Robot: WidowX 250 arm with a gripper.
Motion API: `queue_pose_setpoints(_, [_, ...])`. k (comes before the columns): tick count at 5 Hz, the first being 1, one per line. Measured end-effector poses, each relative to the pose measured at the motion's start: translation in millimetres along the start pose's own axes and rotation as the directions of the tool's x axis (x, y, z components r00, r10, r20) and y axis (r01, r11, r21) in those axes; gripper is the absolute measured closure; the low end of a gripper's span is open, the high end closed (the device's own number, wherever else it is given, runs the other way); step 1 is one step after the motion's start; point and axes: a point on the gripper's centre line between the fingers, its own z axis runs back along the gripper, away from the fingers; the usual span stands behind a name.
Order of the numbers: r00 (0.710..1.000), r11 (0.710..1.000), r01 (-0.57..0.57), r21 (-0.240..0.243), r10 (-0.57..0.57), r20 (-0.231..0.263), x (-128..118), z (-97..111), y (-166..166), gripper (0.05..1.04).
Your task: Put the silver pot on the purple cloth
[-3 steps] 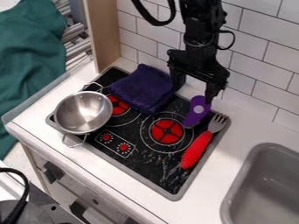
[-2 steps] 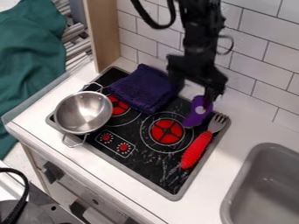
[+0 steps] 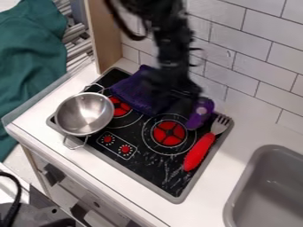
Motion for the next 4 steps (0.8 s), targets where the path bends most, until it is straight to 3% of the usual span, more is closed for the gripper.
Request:
queue_pose_setpoints(1, [0.996,0.998,-0.065,-0.022,0.066,0.063,-2.6,12.1,29.0,0.073])
queue_pose_setpoints(2, [0.989,0.993,-0.120,-0.004,0.120,0.087,-4.7,23.9,58.7,0.073])
queue_pose_setpoints(3, [0.984,0.987,-0.157,0.034,0.154,0.095,-12.7,34.0,79.7,0.073])
queue_pose_setpoints(4, [0.983,0.984,-0.172,0.039,0.169,0.068,-18.8,33.3,82.3,0.073])
